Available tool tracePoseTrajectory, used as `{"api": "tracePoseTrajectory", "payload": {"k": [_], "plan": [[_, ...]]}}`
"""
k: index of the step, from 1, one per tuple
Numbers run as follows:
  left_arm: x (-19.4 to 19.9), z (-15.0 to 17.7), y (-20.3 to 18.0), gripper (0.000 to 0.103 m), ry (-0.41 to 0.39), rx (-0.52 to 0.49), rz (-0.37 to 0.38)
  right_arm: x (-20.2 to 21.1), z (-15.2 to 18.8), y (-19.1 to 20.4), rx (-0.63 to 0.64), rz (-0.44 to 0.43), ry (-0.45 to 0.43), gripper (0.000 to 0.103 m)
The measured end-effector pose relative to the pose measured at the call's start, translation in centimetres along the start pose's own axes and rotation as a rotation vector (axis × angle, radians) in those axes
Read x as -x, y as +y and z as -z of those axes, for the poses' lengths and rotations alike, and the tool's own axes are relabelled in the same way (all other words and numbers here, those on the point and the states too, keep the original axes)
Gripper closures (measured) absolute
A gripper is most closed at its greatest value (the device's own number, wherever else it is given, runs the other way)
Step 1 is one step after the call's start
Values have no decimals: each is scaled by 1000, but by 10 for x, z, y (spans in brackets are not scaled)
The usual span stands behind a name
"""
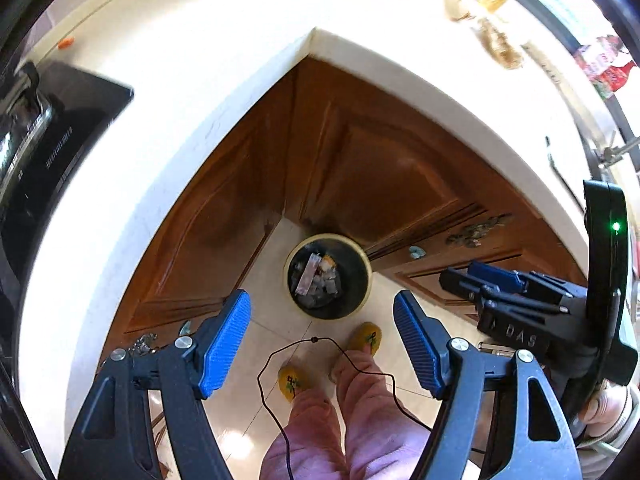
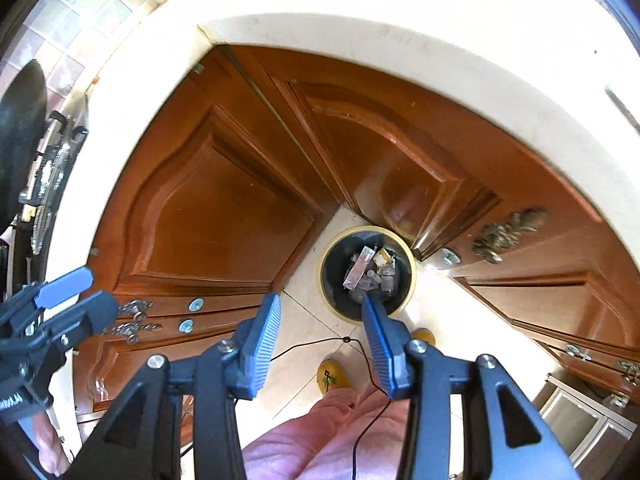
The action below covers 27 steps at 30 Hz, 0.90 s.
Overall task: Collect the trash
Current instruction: 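Raise both tools back toward the counter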
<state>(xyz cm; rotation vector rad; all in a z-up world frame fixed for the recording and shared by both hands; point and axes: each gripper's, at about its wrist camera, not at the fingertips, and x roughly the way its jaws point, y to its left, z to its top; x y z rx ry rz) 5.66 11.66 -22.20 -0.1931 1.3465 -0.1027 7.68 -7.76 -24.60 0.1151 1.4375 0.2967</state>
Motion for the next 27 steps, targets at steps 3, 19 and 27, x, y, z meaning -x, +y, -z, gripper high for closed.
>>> {"api": "tracePoseTrajectory", "payload": {"k": [3, 19, 27], "plan": [[23, -3, -14, 27, -35, -35, 22, 31, 6, 3, 0, 3, -41, 60], [147, -9, -87, 17, -316, -239, 101, 199, 43, -2, -34, 125, -329, 60], [181, -20, -104, 10, -416, -250, 162, 243, 51, -17, -93, 192, -423, 60]]}}
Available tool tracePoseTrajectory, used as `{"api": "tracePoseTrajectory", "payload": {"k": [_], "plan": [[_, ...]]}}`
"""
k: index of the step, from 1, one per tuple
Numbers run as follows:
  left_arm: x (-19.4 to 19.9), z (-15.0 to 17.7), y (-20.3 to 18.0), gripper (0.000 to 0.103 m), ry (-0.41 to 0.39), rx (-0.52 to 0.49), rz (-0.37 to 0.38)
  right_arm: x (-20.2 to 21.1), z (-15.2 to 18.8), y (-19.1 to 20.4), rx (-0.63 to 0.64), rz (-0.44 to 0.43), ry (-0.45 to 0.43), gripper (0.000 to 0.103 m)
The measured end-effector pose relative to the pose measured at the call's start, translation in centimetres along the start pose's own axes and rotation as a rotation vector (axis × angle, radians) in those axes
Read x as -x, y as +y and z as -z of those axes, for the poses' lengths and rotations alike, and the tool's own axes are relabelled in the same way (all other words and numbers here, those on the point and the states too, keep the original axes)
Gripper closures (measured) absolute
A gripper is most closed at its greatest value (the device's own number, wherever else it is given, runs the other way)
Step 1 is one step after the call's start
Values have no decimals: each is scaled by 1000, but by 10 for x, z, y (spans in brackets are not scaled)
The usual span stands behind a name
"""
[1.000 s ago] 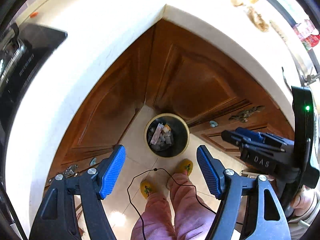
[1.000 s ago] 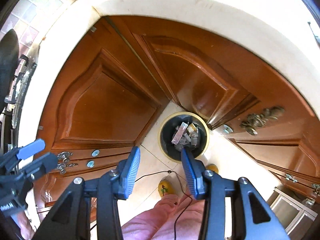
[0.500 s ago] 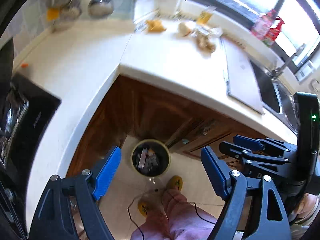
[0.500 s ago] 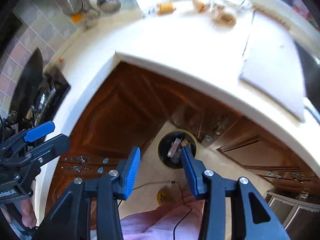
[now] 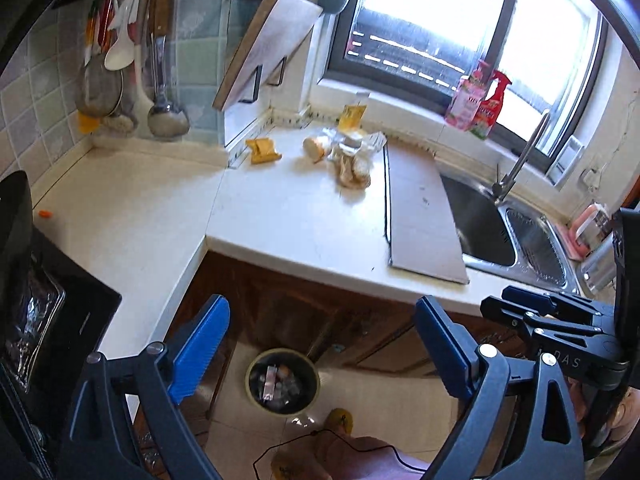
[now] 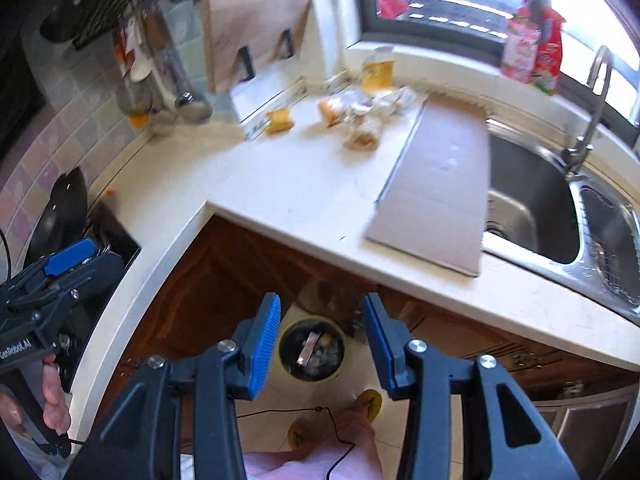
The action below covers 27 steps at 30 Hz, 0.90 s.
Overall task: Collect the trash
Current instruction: 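Raise both tools back toward the counter, then grasp the yellow snack packet with the left tool while the right tool grasps the loofah sponge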
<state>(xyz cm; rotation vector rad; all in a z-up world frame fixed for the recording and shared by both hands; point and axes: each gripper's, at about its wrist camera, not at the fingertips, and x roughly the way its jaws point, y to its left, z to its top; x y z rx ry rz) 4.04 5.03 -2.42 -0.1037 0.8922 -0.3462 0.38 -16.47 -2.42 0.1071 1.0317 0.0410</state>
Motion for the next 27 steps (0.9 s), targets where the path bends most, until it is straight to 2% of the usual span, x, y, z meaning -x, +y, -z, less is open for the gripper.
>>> {"api": "tracePoseTrajectory", "payload": {"k": [5, 8, 12, 18, 23, 27], "plan": [[-4, -18, -11, 10, -36, -8, 20, 15, -11, -19, -12, 34, -43, 60], [-15, -35, -17, 10, -57, -24, -3, 19, -26, -37, -25, 38, -73, 60], [-43, -65, -23, 9, -72, -47, -54, 6, -57, -61, -43, 27, -96, 53], [-112, -125, -20, 9, -83, -43, -177, -51, -130, -94, -53, -57, -82, 53], [-188, -170, -14, 9, -61, -36, -275, -125, -190, -115, -49, -129, 1, 53], [-240, -190, -4, 9, -53, 4, -319, -192, -227, -119, -33, -194, 92, 53]]}}
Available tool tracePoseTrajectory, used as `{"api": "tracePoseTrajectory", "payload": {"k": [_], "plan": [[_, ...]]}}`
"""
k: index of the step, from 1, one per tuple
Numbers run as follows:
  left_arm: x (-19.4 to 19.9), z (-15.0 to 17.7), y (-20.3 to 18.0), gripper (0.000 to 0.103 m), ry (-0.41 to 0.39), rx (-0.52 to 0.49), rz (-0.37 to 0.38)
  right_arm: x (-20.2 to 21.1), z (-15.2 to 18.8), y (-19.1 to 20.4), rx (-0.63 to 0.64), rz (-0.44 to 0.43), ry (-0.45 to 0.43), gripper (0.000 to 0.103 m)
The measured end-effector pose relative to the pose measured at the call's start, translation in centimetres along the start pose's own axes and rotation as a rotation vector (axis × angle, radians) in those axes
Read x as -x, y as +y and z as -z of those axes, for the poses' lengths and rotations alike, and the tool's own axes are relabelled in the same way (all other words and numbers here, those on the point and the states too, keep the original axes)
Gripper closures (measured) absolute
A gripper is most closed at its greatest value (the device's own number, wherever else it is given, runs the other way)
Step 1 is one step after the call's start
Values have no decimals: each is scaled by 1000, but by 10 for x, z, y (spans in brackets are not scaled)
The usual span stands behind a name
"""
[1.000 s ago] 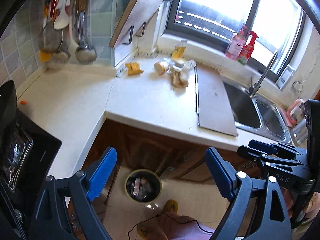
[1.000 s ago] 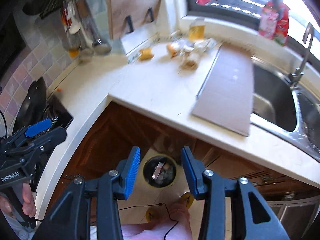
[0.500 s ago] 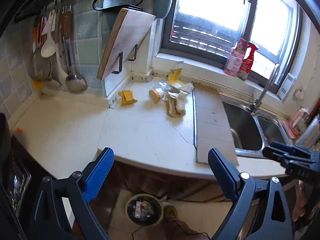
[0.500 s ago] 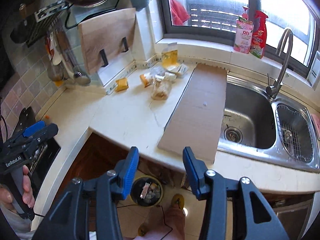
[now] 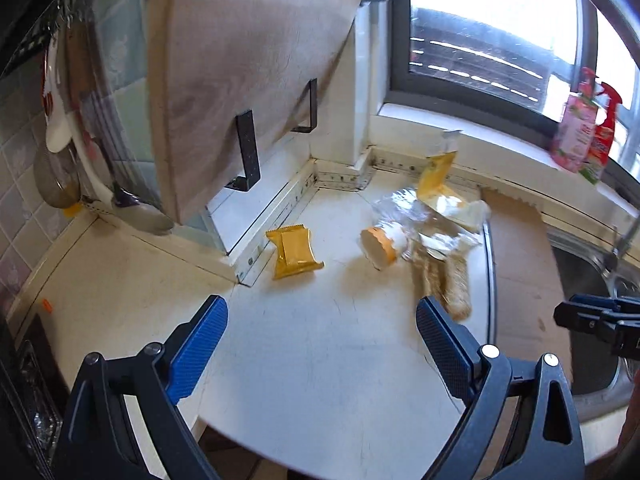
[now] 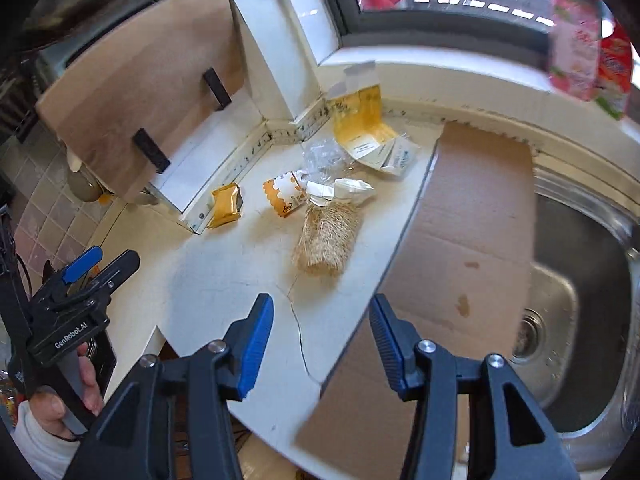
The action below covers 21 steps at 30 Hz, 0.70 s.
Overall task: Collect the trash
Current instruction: 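Grasp the yellow snack packet with the left tool while the right tool grasps the loofah sponge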
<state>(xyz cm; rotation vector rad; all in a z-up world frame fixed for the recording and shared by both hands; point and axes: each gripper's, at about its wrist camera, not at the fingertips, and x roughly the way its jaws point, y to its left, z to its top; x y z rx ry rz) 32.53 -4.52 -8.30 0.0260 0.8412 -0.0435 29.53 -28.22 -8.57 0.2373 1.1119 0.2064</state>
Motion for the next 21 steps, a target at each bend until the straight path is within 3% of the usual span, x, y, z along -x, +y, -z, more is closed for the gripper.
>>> {"api": "tracePoseTrajectory", "payload": {"k": [5, 10, 13, 18, 21], "plan": [[-63, -7, -3, 9, 23, 50, -73, -72, -32, -6, 21, -17, 89, 53], [-104, -9, -8, 9, -2, 41, -180, -124, -41, -3, 37, -25, 163, 53], [-130, -13, -7, 9, 10, 26, -231, -140, -39, 0, 47, -29, 187, 53], [-172, -19, -2, 9, 57, 39, -249, -144, -39, 3, 79, -28, 171, 53], [-197, -21, 1, 14, 97, 54, -247, -141, -36, -2, 88, -24, 167, 59]]}}
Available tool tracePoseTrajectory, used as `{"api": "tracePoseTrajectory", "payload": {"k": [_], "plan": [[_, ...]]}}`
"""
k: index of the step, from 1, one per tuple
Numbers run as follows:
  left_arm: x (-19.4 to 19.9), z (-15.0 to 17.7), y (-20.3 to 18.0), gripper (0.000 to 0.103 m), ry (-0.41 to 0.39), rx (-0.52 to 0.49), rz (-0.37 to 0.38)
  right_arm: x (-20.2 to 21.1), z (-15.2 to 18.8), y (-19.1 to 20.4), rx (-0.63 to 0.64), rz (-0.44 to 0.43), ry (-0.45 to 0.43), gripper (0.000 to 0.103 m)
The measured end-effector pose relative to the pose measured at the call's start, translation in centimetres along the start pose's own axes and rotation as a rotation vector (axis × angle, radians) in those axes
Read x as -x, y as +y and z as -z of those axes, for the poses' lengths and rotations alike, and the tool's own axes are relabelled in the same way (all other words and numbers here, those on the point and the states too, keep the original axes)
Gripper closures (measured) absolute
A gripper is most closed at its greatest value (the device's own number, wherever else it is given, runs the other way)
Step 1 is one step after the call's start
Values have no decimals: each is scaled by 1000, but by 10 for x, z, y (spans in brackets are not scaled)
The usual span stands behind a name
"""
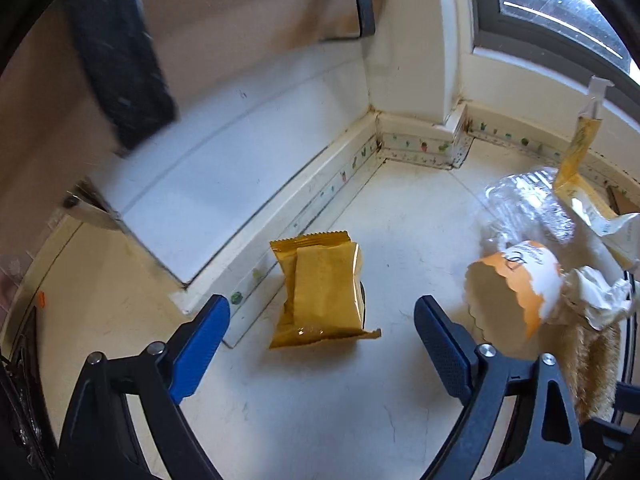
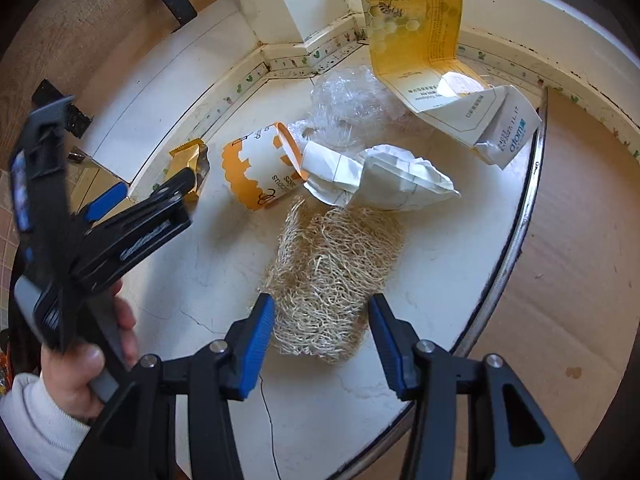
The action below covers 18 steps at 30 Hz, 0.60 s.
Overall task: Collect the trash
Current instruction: 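Grasp the yellow snack packet with the left tool while the right tool grasps the loofah sponge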
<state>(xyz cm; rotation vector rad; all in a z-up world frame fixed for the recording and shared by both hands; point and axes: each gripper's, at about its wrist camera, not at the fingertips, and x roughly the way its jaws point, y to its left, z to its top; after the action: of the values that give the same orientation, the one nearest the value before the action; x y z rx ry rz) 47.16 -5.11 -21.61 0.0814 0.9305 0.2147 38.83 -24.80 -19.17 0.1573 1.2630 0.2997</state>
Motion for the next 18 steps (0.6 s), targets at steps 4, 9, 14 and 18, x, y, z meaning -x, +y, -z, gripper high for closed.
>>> {"api": "tracePoseTrajectory", "payload": {"k": [4, 9, 14, 18], "plan": [[-18, -5, -2, 15, 25, 19, -6, 4, 6, -13, -22, -27, 7, 65], [-31, -8, -3, 31, 70, 47, 11, 7, 11, -20, -31, -50, 9, 68], [-37, -7, -4, 45, 94, 83, 35, 9, 14, -21, -36, -69, 3, 70], [-33, -6, -11, 62, 96, 64, 39, 20, 21, -21, -27, -83, -31, 71]]}}
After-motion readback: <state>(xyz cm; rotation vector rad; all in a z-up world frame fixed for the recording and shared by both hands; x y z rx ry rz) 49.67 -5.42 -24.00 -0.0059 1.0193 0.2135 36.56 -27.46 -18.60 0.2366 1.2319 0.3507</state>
